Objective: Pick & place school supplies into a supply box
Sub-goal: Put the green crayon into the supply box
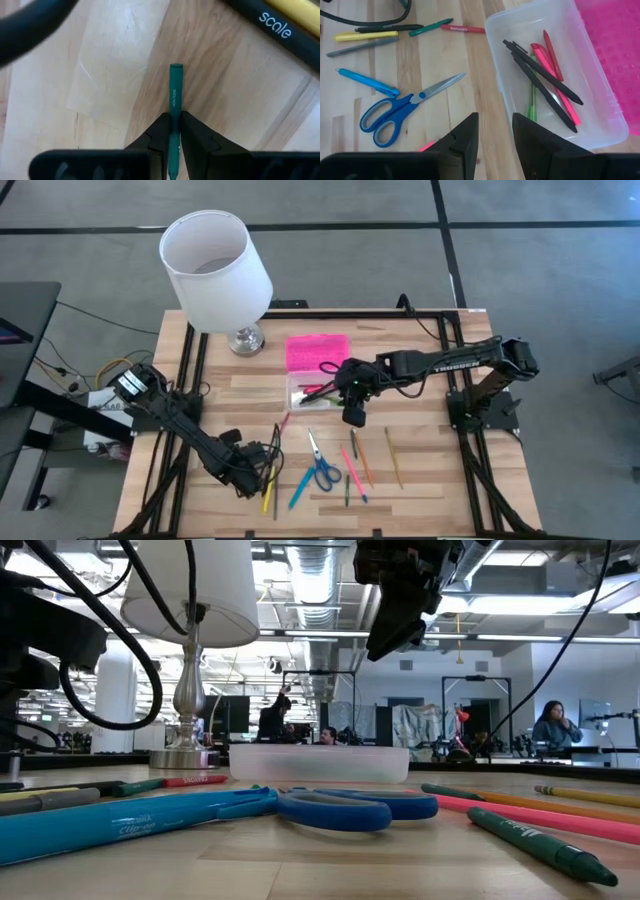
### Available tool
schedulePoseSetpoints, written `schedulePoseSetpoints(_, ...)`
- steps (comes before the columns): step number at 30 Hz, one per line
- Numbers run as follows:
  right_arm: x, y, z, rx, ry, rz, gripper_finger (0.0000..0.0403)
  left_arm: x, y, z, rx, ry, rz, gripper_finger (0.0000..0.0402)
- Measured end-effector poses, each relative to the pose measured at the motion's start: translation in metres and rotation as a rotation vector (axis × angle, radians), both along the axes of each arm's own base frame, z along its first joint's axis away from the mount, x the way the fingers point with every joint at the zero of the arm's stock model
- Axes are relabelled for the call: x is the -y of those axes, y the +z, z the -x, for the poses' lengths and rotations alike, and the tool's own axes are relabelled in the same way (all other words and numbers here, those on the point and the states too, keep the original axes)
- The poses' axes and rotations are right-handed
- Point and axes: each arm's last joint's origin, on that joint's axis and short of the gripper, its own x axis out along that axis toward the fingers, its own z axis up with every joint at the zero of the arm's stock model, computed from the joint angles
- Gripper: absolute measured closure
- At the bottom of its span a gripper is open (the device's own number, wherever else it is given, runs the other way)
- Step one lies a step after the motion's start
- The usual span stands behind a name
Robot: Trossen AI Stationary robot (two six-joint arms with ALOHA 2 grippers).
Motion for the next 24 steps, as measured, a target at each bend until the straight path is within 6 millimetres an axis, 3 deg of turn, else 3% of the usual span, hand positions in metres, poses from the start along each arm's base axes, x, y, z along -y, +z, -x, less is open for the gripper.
schedulePoseSetpoints(12,-0.002,0.0,0.0,-0.001,-0.009,-0.01,0.0292,-0.014,0.035,0.004,0.188,0.126,-0.055,0.0392)
schedulePoseSetpoints(24,-0.021,0.0,0.002,-0.008,0.043,-0.015,0.0292,-0.053,0.068,-0.012,0.381,0.089,-0.169,0.0383)
